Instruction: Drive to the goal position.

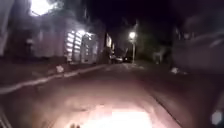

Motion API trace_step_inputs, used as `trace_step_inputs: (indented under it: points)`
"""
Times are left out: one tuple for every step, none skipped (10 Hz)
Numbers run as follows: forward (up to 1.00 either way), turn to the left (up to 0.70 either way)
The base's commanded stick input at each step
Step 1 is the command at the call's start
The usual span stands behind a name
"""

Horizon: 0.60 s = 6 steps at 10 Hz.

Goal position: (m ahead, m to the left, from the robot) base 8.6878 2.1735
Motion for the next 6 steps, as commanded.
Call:
trace_step_inputs:
  points:
    - [1.0,0.0]
    - [1.0,0.0]
    - [1.0,0.0]
    - [1.0,0.0]
    - [1.0,0.0]
    - [1.0,0.0]
